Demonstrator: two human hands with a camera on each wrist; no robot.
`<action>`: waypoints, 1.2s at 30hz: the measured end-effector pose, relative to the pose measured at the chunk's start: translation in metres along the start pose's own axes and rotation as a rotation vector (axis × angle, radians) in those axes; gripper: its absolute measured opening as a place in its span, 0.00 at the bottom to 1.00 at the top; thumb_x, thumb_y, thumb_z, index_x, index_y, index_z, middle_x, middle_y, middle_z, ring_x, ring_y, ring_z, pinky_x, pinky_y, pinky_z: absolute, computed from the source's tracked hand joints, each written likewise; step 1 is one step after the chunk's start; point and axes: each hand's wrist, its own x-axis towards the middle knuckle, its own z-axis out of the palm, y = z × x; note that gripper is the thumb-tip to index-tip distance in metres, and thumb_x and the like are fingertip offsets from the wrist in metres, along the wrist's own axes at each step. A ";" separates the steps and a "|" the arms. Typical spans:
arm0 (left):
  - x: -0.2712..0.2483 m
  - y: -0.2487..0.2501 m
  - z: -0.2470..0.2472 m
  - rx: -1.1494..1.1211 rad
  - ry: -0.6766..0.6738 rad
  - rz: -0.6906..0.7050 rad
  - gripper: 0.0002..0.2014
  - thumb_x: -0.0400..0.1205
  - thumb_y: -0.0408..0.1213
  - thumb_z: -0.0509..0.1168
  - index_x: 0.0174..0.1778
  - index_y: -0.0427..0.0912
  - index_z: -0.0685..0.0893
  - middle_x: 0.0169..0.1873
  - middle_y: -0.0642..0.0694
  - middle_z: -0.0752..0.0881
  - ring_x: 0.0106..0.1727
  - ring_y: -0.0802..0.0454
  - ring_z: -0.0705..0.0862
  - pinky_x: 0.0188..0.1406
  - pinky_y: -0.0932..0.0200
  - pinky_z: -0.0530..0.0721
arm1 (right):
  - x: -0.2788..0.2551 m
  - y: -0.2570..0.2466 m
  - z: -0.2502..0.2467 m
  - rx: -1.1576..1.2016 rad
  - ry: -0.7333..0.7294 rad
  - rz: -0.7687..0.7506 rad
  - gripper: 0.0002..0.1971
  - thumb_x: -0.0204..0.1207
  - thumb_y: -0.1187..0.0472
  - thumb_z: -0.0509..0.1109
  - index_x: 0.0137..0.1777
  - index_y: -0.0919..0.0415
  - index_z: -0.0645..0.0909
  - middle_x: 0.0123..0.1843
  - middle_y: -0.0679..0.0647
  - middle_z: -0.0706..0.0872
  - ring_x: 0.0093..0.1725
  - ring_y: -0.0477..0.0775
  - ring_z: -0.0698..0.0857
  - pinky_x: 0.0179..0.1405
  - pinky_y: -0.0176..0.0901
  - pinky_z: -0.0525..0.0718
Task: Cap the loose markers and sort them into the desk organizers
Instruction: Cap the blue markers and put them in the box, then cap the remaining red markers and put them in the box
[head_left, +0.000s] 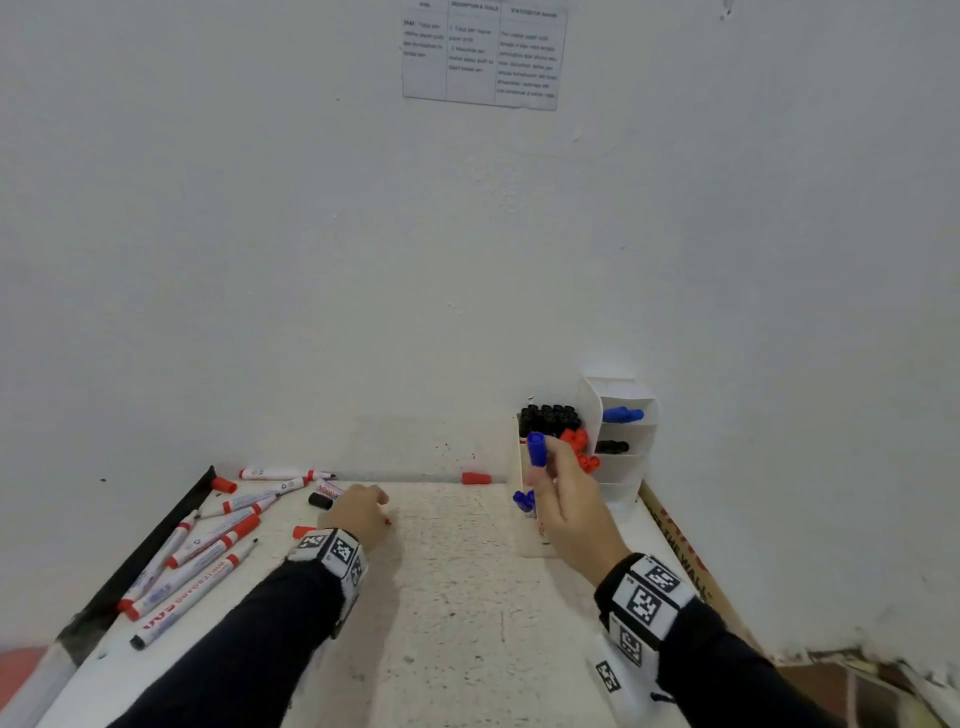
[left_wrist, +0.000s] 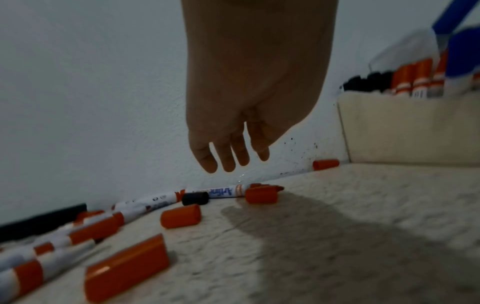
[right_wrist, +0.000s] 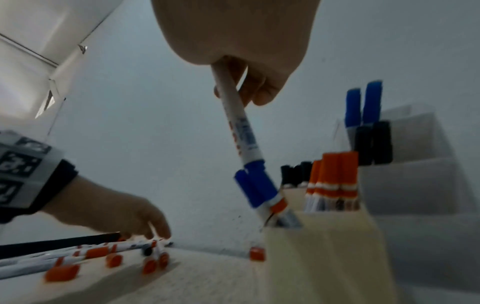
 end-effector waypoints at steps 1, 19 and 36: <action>0.005 -0.003 0.000 0.121 -0.014 0.011 0.19 0.83 0.33 0.57 0.70 0.46 0.74 0.72 0.45 0.71 0.71 0.46 0.73 0.72 0.48 0.71 | 0.003 0.002 -0.008 -0.023 0.074 -0.016 0.06 0.81 0.54 0.55 0.57 0.47 0.67 0.35 0.45 0.77 0.31 0.40 0.75 0.33 0.29 0.73; 0.044 -0.011 -0.007 0.273 -0.197 0.162 0.08 0.80 0.30 0.65 0.53 0.40 0.83 0.52 0.46 0.86 0.36 0.61 0.84 0.31 0.73 0.81 | -0.003 0.063 0.004 -0.149 -0.308 0.330 0.26 0.72 0.70 0.63 0.69 0.55 0.67 0.61 0.46 0.72 0.61 0.43 0.73 0.67 0.36 0.73; 0.002 -0.006 -0.042 -0.583 0.485 0.110 0.15 0.85 0.32 0.53 0.64 0.35 0.78 0.54 0.38 0.83 0.56 0.42 0.80 0.54 0.55 0.74 | 0.073 0.000 0.125 -0.156 -0.412 0.475 0.19 0.77 0.63 0.61 0.68 0.63 0.73 0.69 0.59 0.73 0.67 0.55 0.74 0.69 0.41 0.70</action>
